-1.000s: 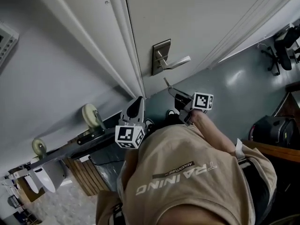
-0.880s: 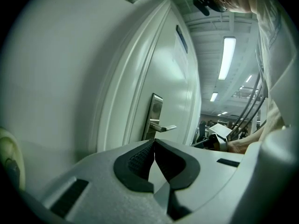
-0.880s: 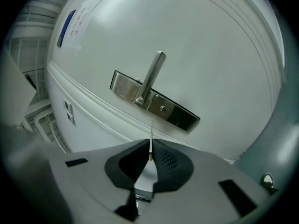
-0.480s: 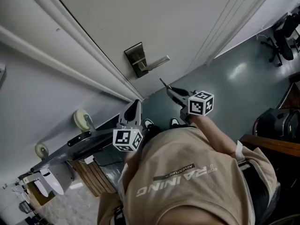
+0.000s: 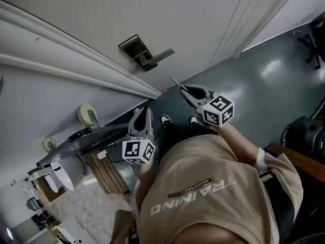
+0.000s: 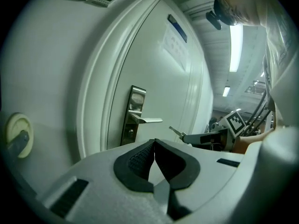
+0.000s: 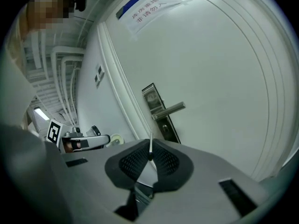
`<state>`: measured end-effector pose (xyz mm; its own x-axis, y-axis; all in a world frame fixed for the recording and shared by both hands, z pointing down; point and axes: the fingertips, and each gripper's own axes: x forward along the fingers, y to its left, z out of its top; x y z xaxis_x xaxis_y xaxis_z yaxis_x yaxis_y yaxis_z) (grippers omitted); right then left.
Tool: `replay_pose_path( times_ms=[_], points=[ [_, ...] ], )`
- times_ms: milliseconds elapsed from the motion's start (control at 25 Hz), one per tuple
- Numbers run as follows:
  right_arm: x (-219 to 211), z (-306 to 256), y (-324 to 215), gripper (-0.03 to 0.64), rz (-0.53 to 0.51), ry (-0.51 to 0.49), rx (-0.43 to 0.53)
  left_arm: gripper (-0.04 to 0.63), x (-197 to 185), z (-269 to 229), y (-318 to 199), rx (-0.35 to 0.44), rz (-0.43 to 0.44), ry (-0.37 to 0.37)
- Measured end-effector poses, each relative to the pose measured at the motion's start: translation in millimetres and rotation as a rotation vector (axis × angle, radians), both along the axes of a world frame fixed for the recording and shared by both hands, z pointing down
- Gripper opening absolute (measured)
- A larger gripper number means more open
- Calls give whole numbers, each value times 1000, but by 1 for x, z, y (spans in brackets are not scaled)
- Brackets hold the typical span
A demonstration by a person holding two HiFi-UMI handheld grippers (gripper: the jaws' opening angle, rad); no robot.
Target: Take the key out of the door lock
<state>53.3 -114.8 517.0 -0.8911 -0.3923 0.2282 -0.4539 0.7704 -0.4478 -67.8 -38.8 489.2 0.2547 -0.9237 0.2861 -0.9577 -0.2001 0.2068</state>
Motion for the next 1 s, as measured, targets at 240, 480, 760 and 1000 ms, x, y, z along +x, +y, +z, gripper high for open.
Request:
replay_pose_path(
  times_ms=[240, 480, 760, 1000],
  points=[
    [-14, 7, 6, 28, -54, -13, 26, 9, 4, 10, 22, -49, -14, -62],
    [-26, -10, 22, 28, -40, 9, 67, 9, -4, -10, 11, 27, 56, -73],
    [-33, -46, 32, 28, -15, 3, 101, 9, -21, -31, 4, 126, 82, -57],
    [-33, -65, 32, 29, 20, -1, 129, 9, -38, -25, 13, 117, 64, -29]
  ],
)
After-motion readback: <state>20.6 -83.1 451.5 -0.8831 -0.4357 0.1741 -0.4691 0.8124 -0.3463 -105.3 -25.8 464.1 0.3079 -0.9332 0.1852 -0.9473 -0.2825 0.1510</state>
